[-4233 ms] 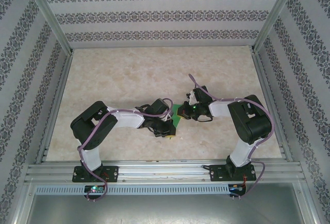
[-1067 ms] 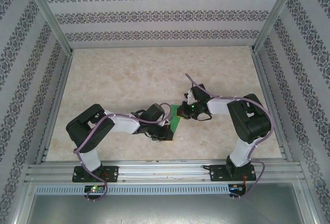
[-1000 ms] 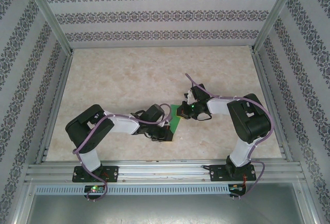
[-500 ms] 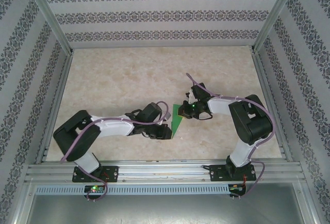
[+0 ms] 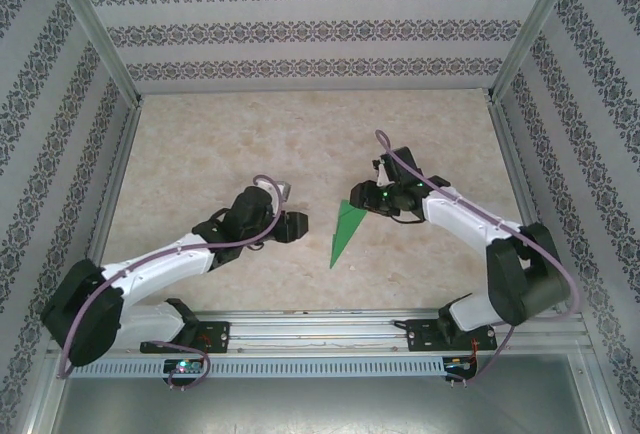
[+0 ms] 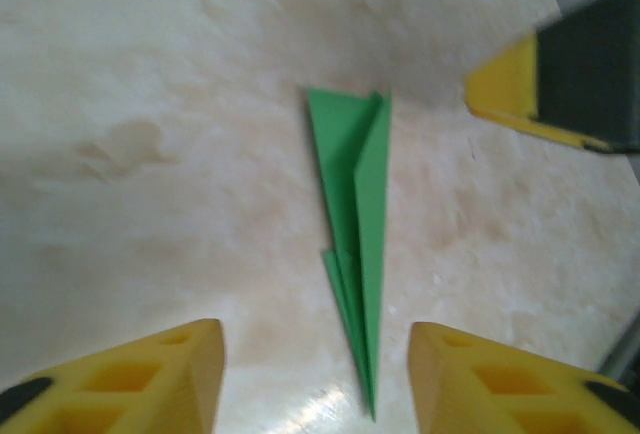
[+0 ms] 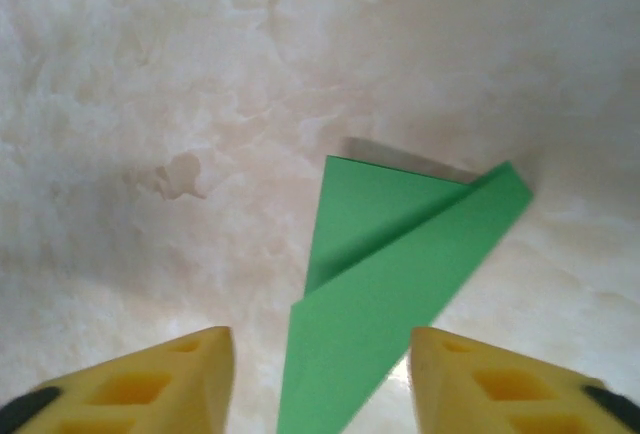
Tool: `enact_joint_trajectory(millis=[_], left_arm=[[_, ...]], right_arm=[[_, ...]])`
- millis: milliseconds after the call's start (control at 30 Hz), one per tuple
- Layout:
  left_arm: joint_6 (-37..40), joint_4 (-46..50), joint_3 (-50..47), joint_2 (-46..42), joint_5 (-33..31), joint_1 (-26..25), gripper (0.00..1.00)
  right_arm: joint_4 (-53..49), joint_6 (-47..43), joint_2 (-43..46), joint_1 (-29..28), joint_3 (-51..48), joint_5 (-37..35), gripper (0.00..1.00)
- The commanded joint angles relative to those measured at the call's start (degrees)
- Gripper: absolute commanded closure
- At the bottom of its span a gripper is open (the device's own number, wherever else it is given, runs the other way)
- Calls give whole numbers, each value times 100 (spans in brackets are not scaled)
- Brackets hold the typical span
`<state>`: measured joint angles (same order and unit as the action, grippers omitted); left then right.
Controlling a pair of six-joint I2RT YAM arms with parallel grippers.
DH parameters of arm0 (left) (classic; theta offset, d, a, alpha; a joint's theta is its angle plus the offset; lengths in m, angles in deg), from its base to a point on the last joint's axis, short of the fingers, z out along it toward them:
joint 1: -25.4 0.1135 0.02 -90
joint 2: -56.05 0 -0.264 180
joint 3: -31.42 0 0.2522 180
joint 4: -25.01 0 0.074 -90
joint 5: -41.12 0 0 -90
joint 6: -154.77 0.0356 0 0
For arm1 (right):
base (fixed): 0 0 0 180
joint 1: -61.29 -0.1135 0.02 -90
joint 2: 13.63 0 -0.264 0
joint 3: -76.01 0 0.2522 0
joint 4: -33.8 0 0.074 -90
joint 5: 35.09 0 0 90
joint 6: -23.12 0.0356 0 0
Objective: Fold a paper plane with a square sheet of paper (fold left side to right side)
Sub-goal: Fold the wing for the fifth time at the center of the table, then pick up the paper plane at the center of the table.
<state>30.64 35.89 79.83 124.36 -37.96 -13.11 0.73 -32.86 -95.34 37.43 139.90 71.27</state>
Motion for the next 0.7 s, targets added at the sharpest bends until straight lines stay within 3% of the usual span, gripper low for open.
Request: enact_joint_trajectory(millis=[0,300,400,667], left_arm=[[390,-18,-191,-402,-745,138,41],[805,-482,-794,-1101,-1374,267,9],[1047,-729,-1026,-1365,-1540,289,0],[1408,-688,-1352,-1828,-1742,422,0]], right_arm=[[-627,-213,475,-165,-52,-966,36],[-1540,-19,911,-693,108,-2057,2],[-1895,279,812,-866,306,-2354,2],[-3067,930,8,-1481,1255,-3308,2]])
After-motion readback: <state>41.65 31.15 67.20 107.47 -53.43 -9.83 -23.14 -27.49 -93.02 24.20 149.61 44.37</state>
